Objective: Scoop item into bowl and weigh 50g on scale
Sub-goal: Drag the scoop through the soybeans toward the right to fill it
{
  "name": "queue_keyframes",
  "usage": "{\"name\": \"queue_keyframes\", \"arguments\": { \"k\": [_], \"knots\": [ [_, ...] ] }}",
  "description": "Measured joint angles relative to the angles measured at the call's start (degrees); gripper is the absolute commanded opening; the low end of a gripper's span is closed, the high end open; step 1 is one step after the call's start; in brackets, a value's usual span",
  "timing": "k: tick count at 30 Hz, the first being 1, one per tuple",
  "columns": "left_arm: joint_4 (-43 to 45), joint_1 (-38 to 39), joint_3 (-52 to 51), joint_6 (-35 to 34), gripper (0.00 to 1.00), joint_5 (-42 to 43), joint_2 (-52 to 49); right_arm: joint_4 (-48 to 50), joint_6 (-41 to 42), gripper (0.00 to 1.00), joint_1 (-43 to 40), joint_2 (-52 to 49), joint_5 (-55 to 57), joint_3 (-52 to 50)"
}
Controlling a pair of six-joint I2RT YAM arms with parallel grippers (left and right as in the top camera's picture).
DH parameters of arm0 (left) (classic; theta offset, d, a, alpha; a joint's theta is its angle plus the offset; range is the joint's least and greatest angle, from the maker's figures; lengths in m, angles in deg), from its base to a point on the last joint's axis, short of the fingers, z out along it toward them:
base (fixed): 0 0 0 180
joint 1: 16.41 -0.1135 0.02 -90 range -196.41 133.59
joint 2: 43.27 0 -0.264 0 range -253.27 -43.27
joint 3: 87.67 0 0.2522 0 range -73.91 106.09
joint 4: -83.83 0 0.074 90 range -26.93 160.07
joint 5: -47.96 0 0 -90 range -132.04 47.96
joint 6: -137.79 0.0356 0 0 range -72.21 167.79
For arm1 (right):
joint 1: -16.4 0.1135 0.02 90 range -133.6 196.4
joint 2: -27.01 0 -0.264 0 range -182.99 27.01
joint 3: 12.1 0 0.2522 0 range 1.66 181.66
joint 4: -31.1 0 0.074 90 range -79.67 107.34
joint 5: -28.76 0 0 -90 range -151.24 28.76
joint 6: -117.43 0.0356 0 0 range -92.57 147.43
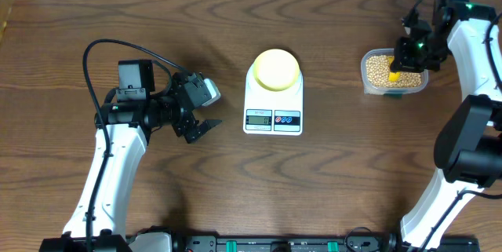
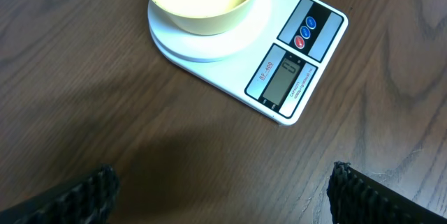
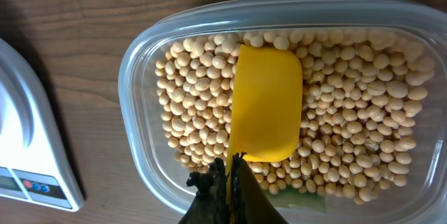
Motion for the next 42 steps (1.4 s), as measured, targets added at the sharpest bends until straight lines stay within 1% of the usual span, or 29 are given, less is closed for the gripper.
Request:
{"name": "queue_keyframes", "arguments": {
  "k": [12,20,42],
  "knots": [
    [0.0,0.0,0.0,0.0,0.98,0.0,0.0,-2.1,-1.8,0.01,-5.6,-0.2,-9.5,0.0],
    [0.0,0.0,0.0,0.0,0.98,0.0,0.0,-4.0,-4.8,0.01,-8.5,-0.2,-12.0,0.0],
    [0.0,0.0,0.0,0.0,0.98,0.0,0.0,-4.0,-7.9,0.01,-9.1,-3.9,-18.4,0.0]
  ]
}}
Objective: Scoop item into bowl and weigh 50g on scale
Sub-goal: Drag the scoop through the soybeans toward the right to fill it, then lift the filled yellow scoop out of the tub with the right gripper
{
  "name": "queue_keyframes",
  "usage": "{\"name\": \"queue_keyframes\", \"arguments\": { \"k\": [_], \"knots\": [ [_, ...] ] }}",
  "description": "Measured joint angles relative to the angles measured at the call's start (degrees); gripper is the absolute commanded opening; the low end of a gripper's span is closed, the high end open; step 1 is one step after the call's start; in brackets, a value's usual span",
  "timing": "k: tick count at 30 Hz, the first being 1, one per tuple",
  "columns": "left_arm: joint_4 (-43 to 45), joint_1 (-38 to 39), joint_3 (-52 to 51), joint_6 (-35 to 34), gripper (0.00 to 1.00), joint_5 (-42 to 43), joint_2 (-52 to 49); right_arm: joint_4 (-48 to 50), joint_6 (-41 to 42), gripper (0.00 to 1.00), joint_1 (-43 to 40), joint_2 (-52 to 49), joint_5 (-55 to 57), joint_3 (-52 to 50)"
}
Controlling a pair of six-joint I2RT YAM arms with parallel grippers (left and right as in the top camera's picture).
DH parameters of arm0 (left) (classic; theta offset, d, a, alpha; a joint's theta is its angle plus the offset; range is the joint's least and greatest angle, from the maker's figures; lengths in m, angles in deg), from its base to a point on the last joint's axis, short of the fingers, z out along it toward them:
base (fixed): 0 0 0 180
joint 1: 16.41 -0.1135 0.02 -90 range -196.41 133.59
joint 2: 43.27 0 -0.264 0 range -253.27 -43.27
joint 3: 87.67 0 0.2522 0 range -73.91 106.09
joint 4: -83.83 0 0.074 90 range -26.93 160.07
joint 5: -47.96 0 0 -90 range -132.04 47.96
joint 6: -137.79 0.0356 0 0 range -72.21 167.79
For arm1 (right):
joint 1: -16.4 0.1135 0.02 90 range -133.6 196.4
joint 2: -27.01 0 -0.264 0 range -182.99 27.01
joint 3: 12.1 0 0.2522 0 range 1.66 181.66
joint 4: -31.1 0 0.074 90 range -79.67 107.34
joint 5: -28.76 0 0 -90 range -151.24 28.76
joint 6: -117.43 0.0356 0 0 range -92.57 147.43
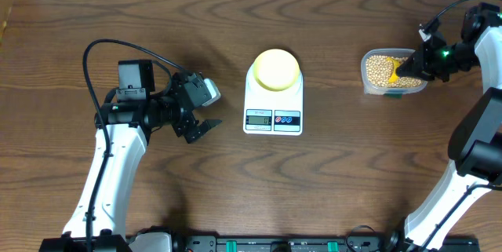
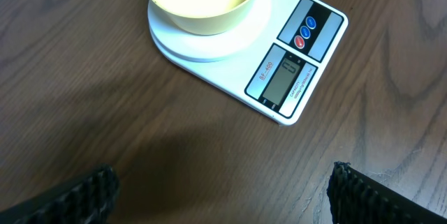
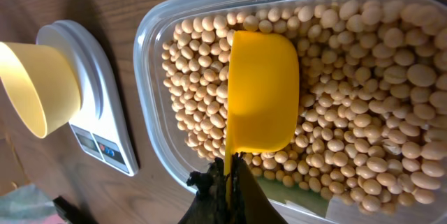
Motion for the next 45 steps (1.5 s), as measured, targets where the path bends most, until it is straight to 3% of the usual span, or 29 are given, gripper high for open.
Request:
{"name": "queue_keyframes", "arguments": {
  "k": [22,45],
  "knots": [
    [0.0,0.0,0.0,0.0,0.97,0.0,0.0,-4.7,-7.8,0.01,-11.2,-1.1,-12.6,-0.2],
    [0.0,0.0,0.0,0.0,0.97,0.0,0.0,-10.3,-14.9,0.01,-14.8,-1.2,-20.6,-0.2]
  ]
}}
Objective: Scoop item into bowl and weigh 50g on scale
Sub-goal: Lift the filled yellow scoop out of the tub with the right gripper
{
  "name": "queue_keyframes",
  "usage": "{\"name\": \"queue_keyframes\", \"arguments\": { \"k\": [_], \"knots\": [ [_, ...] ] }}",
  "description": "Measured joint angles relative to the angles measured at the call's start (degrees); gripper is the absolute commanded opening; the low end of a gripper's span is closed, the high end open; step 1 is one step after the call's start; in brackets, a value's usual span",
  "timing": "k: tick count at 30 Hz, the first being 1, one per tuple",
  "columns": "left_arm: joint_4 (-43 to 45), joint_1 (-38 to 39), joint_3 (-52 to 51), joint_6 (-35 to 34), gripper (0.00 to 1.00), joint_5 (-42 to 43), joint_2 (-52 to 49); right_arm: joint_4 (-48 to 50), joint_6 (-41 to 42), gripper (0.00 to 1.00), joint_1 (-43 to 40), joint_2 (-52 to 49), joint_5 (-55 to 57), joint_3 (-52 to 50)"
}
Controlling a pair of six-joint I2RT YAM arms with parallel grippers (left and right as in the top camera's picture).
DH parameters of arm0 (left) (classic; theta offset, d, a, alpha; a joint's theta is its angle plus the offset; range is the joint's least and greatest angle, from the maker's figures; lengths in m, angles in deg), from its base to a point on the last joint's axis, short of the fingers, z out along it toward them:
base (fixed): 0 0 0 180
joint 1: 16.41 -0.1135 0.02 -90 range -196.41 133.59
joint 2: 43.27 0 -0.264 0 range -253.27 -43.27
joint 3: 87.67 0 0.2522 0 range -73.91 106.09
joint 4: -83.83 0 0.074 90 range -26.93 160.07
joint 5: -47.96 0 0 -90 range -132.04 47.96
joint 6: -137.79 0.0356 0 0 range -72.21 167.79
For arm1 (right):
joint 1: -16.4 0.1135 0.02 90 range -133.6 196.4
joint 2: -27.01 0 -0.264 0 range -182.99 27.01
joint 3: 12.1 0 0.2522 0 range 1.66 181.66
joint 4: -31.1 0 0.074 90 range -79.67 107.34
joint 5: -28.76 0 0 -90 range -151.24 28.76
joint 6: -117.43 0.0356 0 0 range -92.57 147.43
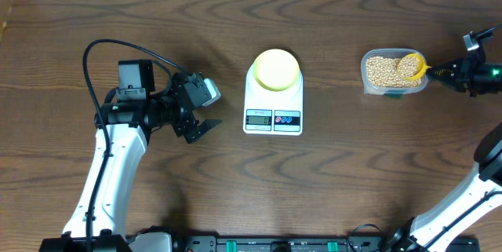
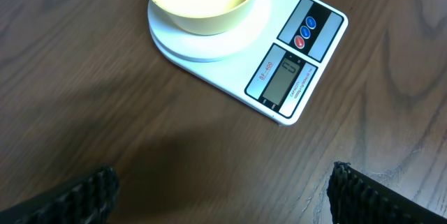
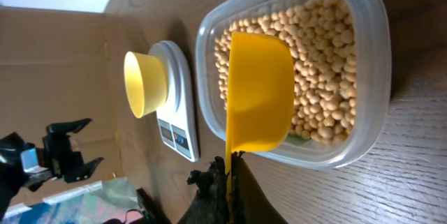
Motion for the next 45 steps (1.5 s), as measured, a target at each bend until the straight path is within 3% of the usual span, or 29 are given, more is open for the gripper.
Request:
{"name": "queue_keyframes", "arguments": {
  "k": [14,36,45],
  "knots": [
    [0.0,0.0,0.0,0.0,0.98,0.0,0.0,-1.9,-1.7,0.01,1.5,0.0,-7.7,0.0],
    [0.0,0.0,0.0,0.0,0.98,0.0,0.0,-1.4,0.0,0.01,17.7,0.0,-15.5,0.0],
    [0.0,0.0,0.0,0.0,0.97,0.0,0.0,4.5,4.7,0.01,25.1,0.0,-16.2,0.0]
  ]
}}
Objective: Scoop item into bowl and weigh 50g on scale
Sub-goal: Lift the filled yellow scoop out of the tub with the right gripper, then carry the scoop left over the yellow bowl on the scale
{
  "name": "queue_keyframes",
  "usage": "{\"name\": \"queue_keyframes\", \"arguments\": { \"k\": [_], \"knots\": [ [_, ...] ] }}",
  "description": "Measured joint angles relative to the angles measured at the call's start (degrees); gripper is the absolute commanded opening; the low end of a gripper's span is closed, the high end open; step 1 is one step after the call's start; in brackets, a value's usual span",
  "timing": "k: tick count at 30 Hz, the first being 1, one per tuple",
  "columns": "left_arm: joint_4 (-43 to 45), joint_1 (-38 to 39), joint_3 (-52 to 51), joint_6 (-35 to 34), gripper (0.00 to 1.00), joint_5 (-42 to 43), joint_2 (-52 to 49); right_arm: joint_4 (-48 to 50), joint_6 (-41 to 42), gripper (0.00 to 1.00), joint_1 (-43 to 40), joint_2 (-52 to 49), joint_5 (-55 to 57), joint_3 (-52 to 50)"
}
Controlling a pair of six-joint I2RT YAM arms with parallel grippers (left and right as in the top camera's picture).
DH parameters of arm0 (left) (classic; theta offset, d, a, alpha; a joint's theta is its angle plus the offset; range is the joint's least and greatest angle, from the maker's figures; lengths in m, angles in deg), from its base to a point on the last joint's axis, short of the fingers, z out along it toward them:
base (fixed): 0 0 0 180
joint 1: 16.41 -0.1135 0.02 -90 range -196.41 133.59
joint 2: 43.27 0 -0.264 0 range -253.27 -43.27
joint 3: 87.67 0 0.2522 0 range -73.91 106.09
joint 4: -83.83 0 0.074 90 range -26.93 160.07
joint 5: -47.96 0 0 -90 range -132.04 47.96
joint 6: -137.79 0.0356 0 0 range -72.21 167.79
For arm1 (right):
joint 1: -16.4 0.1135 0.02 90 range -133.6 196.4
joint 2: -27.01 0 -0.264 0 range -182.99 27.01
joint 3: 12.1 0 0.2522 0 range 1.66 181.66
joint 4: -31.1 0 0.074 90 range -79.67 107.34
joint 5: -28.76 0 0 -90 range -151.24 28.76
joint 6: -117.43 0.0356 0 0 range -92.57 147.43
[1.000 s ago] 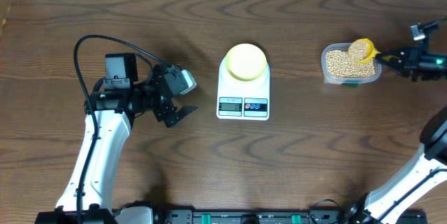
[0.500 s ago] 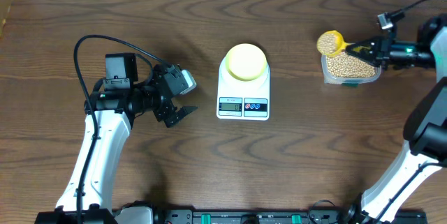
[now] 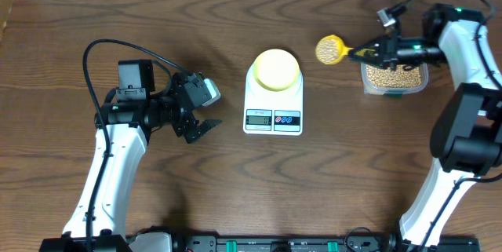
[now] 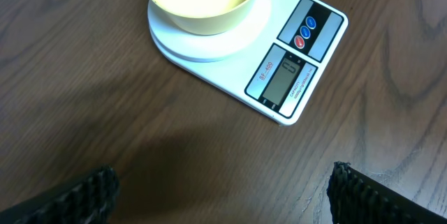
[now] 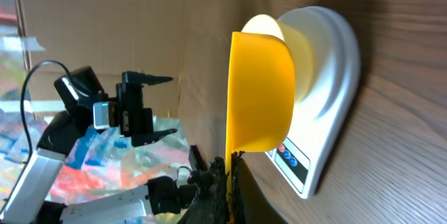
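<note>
A pale yellow bowl [image 3: 275, 68] stands on the white digital scale [image 3: 273, 115] in the middle of the table. My right gripper [image 3: 378, 48] is shut on the handle of a yellow scoop [image 3: 329, 49] loaded with beans, held level between the scale and the clear tub of soybeans [image 3: 394, 78]. From the right wrist, the scoop [image 5: 260, 91] shows edge-on with the bowl [image 5: 262, 26] and scale [image 5: 328, 105] beyond it. My left gripper [image 3: 202, 129] hangs open left of the scale, with the bowl and scale display [image 4: 285, 81] ahead of its fingertips [image 4: 94, 189].
Black cables loop over the table behind my left arm [image 3: 118, 158]. The table's far edge runs along the top of the overhead view. Bare wood [image 3: 235, 189] lies in front of the scale.
My right gripper has carried the scoop from the tub's right rim to a spot left of the tub, near the bowl, with beans in it. The left arm has not moved.
The scoop first lay face down on the beans in the tub, held by my right gripper. Then the arm had swung right with the scoop tilted in the beans, then held it filled at the tub's right rim. Now it hovers between tub and bowl.
</note>
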Motion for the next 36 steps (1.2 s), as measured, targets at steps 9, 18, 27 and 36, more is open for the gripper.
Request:
{"name": "queue_keyframes", "arguments": {
  "k": [9,18,27,36],
  "knots": [
    [0.0,0.0,0.0,0.0,0.97,0.0,0.0,11.9,8.9,0.01,7.4,0.0,1.4,0.0],
    [0.0,0.0,0.0,0.0,0.97,0.0,0.0,18.1,15.6,0.01,14.4,0.0,7.7,0.0],
    [0.0,0.0,0.0,0.0,0.97,0.0,0.0,12.1,16.1,0.01,17.0,-0.2,19.4,5.5],
    [0.0,0.0,0.0,0.0,0.97,0.0,0.0,7.0,12.1,0.01,22.8,-0.2,33.4,11.5]
  ]
}}
